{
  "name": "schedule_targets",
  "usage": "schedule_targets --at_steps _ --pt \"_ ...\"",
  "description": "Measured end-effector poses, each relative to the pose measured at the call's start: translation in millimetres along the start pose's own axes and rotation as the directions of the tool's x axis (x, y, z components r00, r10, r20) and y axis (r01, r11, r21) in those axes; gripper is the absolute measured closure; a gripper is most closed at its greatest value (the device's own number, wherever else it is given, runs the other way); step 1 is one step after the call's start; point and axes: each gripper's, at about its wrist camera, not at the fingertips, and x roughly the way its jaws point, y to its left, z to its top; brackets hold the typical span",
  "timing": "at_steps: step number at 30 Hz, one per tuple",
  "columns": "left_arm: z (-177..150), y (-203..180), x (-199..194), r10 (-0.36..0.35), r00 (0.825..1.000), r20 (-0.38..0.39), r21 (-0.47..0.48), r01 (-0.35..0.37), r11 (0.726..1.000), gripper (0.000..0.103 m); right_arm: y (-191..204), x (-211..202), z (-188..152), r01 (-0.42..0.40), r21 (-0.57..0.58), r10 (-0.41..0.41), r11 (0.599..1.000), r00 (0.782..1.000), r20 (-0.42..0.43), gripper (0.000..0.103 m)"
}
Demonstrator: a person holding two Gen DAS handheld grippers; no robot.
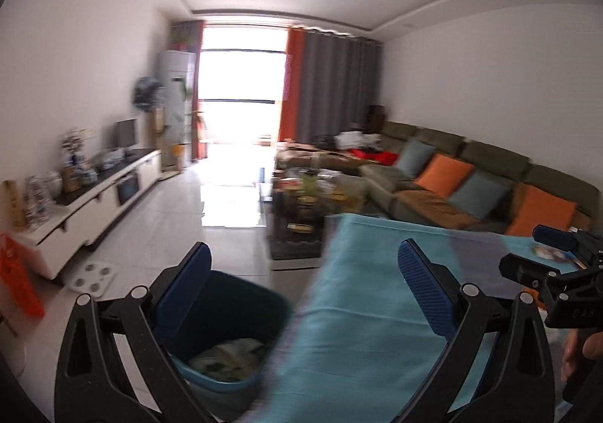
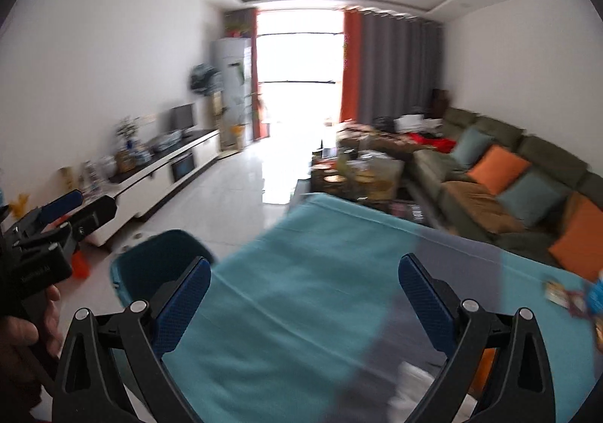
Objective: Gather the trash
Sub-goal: 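Move both empty tools back over the table, then reach the left tool toward the white tissue while the right tool approaches the gold wrapper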
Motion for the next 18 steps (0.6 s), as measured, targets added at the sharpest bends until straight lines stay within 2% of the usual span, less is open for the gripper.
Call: schedule_targets --at_steps 4,8,11,15,18 --pt "-3.8 -38.6 -3.6 -0.088 0.996 -0.005 0.04 0.088 0.995 0.005 -32.5 -30.8 -22.5 0.091 0.059 -0.092 0.994 0.996 0.013 0.007" --pt "-10.1 -78.2 -6.4 -0.188 0.982 -0.028 0.072 0.189 0.979 0.005 -57.2 -57.8 -44.5 0.179 0.095 -0.182 0.979 0.983 0.014 0.007" --pt "-17.0 -98.9 -7.6 -0.232 0.972 -0.036 0.095 0.235 0.967 0.005 -71.1 -73.0 -58.0 0.23 0.124 -0.234 0.965 0.972 0.015 0.007" --pt "-29.4 -127.1 -6.4 -0.302 0.95 -0.085 0.09 0.309 0.947 0.005 -82.9 -89.0 -73.8 0.283 0.169 -0.288 0.944 0.958 0.0 0.007" --pt "-39.8 -152.3 -7.4 -0.348 0.931 -0.111 0.127 0.36 0.924 0.005 -95.2 -99.4 -84.9 0.307 0.215 -0.311 0.927 0.95 -0.014 0.007"
